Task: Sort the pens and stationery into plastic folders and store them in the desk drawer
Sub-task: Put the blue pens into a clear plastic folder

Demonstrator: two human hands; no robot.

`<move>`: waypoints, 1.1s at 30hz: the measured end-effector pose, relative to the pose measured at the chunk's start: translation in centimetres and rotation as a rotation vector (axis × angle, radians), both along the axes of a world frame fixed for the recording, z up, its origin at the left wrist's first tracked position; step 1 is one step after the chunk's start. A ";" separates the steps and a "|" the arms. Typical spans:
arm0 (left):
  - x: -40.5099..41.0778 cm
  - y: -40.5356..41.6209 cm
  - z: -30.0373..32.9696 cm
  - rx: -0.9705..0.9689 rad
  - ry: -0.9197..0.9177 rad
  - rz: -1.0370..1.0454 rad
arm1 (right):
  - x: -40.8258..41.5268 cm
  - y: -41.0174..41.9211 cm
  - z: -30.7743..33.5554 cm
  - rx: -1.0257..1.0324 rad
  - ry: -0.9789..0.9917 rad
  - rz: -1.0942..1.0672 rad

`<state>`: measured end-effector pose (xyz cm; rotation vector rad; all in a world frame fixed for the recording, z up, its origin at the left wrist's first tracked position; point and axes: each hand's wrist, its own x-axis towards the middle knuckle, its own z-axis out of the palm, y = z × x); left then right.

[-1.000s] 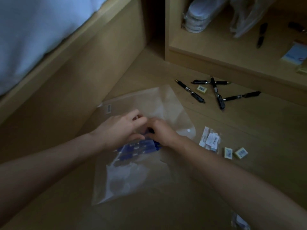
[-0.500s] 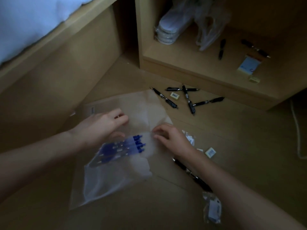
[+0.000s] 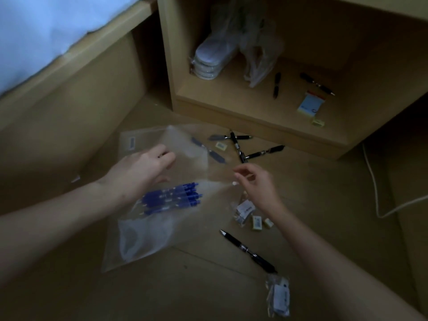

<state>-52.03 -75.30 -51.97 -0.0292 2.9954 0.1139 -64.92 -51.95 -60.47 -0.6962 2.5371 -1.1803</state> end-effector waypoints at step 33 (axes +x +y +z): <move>-0.3 1.0 16.3 0.215 0.276 -0.203 | 0.8 0.3 20.8 0.221 0.016 0.161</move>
